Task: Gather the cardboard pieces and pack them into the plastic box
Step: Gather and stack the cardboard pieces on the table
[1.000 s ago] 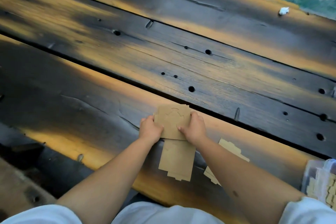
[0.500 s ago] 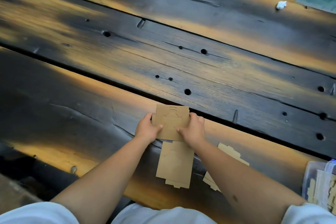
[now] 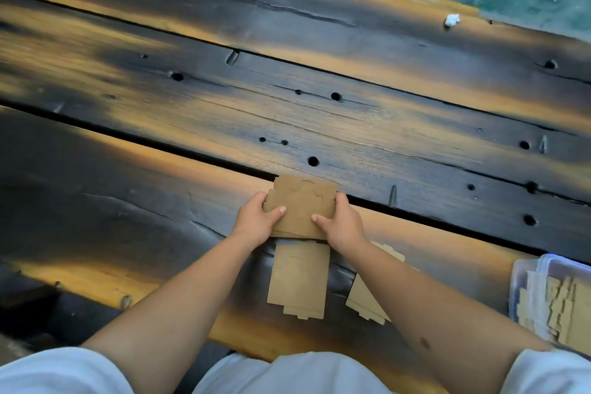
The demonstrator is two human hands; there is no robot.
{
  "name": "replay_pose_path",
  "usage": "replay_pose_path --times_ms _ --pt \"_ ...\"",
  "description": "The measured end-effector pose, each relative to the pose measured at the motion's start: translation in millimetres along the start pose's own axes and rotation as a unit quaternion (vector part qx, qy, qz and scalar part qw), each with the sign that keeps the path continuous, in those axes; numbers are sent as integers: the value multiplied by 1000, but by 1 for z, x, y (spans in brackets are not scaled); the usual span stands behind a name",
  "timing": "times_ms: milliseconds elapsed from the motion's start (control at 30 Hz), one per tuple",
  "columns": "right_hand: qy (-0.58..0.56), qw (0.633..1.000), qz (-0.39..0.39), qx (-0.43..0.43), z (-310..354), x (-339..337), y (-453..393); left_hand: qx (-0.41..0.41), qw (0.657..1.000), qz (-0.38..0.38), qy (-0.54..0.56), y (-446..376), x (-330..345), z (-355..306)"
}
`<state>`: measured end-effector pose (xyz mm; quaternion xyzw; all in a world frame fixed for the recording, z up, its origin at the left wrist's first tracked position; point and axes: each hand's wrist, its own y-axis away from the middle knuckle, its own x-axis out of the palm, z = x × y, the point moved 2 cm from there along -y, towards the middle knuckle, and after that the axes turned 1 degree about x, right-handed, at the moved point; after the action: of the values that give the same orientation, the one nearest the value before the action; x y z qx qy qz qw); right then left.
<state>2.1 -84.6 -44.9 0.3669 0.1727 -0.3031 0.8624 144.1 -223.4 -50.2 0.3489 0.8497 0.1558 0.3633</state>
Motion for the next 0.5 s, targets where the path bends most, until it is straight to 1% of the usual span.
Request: replay_pose_path --times_ms 133,233,367,500 --pt "43 998 24 32 -23 0 30 0 996 28 -89 29 8 11" --pt "60 995 44 71 -42 6 48 -13 988 47 -148 52 15 23" --pt "91 987 70 116 -61 16 70 -36 982 59 -174 79 26 37" --pt "94 981 68 153 -75 22 86 -66 986 56 -139 95 34 53"
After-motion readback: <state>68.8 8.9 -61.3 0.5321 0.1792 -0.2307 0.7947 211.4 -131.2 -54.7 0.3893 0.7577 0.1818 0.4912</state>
